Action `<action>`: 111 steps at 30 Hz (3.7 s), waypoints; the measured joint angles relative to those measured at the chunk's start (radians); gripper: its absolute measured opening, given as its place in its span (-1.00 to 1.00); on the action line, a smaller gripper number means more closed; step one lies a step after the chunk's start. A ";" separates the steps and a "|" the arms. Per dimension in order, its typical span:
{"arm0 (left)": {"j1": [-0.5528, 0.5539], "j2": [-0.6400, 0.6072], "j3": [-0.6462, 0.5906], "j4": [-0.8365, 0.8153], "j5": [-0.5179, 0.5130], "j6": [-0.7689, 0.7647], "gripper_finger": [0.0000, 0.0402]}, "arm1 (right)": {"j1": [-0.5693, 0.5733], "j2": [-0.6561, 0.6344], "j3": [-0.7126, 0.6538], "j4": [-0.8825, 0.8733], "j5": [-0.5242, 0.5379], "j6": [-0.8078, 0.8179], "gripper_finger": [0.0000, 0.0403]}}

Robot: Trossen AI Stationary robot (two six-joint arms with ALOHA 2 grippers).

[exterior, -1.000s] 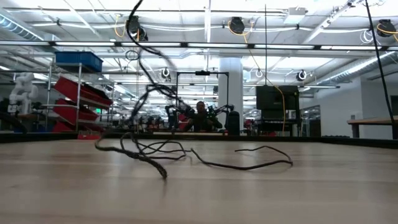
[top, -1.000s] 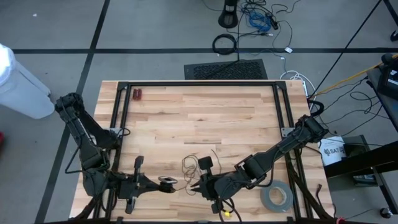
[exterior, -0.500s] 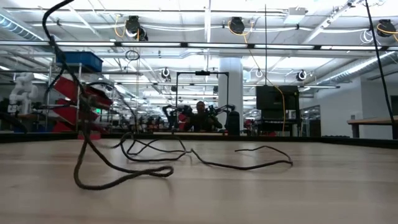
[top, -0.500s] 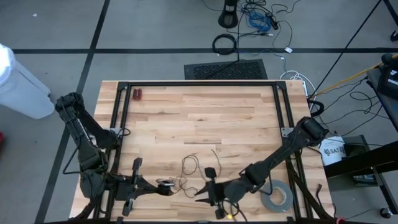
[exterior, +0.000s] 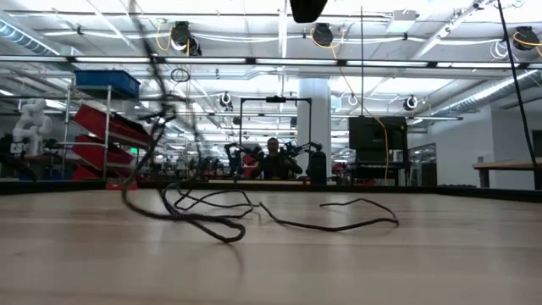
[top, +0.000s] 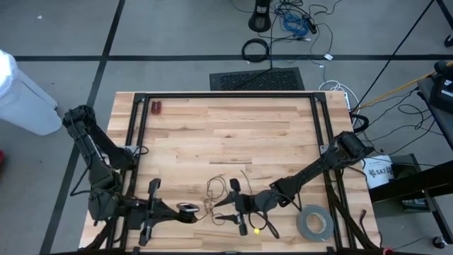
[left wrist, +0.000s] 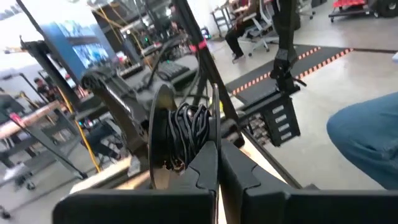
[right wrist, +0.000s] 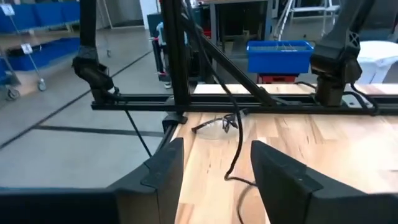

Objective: Coil cords
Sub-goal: Coil the black wire on the spool

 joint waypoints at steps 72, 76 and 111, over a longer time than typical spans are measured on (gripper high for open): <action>-0.227 -0.056 0.014 0.702 -0.163 0.688 -0.98 | 0.017 0.096 0.383 -1.176 -0.065 0.211 -0.99; -0.234 -0.061 0.014 0.700 -0.189 0.696 -0.98 | 0.045 0.055 0.383 -1.219 -0.059 0.235 -0.95; -0.178 -0.045 -0.016 0.346 -0.261 0.275 -0.98 | -0.046 0.019 0.383 -0.435 -0.188 -0.181 -0.18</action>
